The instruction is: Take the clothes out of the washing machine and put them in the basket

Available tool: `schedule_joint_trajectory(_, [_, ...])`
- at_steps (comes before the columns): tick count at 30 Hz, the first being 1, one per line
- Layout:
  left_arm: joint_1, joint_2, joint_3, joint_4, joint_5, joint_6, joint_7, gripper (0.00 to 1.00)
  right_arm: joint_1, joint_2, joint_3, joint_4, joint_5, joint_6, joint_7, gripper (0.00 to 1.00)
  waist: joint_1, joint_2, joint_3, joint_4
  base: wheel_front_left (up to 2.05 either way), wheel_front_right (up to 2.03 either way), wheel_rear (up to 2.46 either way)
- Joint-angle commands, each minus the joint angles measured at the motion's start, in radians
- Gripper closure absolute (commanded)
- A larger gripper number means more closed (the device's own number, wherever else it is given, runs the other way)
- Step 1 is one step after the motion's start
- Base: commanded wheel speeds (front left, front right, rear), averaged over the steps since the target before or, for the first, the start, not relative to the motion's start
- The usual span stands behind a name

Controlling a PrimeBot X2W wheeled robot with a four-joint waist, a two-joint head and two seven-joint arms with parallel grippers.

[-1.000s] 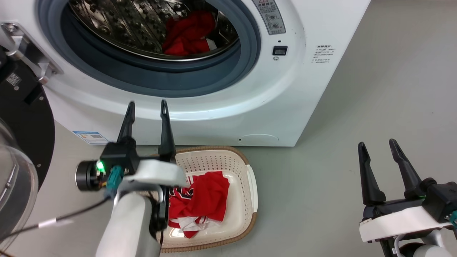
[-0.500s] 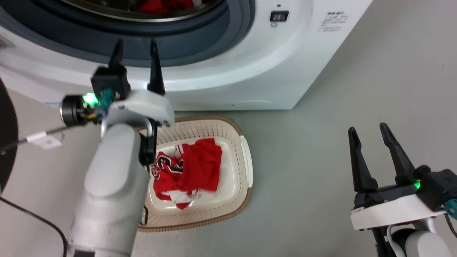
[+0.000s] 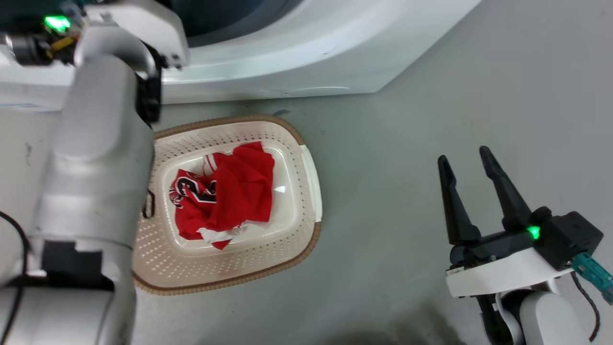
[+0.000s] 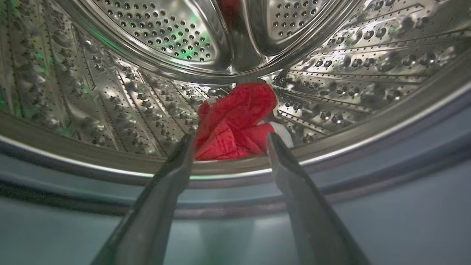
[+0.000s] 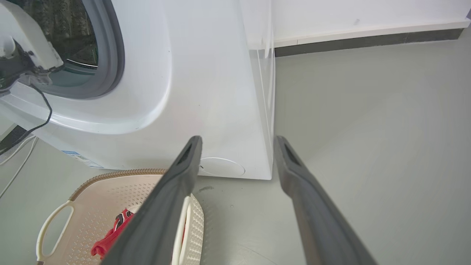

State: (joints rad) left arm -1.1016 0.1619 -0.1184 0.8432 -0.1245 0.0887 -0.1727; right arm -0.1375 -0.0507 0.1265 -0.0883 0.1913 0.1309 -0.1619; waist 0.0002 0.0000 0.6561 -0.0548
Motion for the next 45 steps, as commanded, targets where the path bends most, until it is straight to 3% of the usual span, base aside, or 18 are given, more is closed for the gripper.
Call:
schedule_joint_trajectory(1, [-0.052, 0.020, 0.006, 0.024, 0.000, -0.006, 0.023, 0.00, -0.017, 0.001, 0.013, 0.008, 0.007, 0.000, -0.010, 0.00, -0.0002, 0.0000, 0.031, -0.032, 0.00, 0.00, 0.00])
schedule_joint_trajectory(10, [-0.255, 0.141, 0.000, 0.161, 0.009, -0.043, 0.198, 0.00, -0.041, 0.001, 0.075, 0.062, 0.053, 0.000, -0.042, 0.00, -0.0002, 0.0000, 0.076, -0.127, 0.00, 0.00, 0.00])
schedule_joint_trajectory(18, [-0.370, 0.240, -0.017, 0.237, 0.028, -0.036, 0.428, 0.00, -0.049, 0.001, 0.124, 0.106, 0.095, 0.000, -0.066, 0.00, -0.0002, 0.0000, 0.122, -0.215, 0.00, 0.00, 0.00])
schedule_joint_trajectory(24, [-0.426, 0.315, -0.032, 0.229, 0.047, -0.022, 0.596, 0.00, -0.046, 0.001, 0.170, 0.128, 0.124, 0.000, -0.079, 0.00, -0.0002, 0.0000, 0.156, -0.279, 0.00, 0.00, 0.00])
schedule_joint_trajectory(34, [-0.411, 0.385, -0.035, 0.155, 0.048, 0.014, 0.839, 0.00, -0.034, 0.001, 0.207, 0.153, 0.159, 0.000, -0.095, 0.00, -0.0002, 0.0000, 0.180, -0.327, 0.00, 0.00, 0.00])
schedule_joint_trajectory(35, [-0.399, 0.389, -0.032, 0.139, 0.045, 0.023, 0.858, 0.20, -0.035, 0.001, 0.209, 0.155, 0.163, 0.000, -0.096, 0.00, -0.0002, 0.0000, 0.179, -0.329, 0.00, 0.00, 0.00])
schedule_joint_trajectory(36, [-0.391, 0.395, -0.027, 0.123, 0.040, 0.029, 0.874, 1.00, -0.038, 0.001, 0.212, 0.156, 0.165, 0.000, -0.097, 0.00, -0.0002, 0.0000, 0.177, -0.332, 0.00, 0.00, 0.00])
schedule_joint_trajectory(40, [-0.336, 0.411, -0.013, 0.041, 0.026, 0.058, 0.910, 1.00, -0.044, 0.001, 0.217, 0.161, 0.172, 0.000, -0.099, 0.00, -0.0002, 0.0000, 0.163, -0.339, 0.00, 0.00, 0.00])
schedule_joint_trajectory(45, [-0.258, 0.432, 0.002, -0.093, 0.020, 0.093, 0.853, 1.00, -0.041, 0.001, 0.212, 0.165, 0.167, 0.000, -0.101, 0.00, -0.0002, 0.0000, 0.142, -0.337, 0.00, 0.00, 0.00])
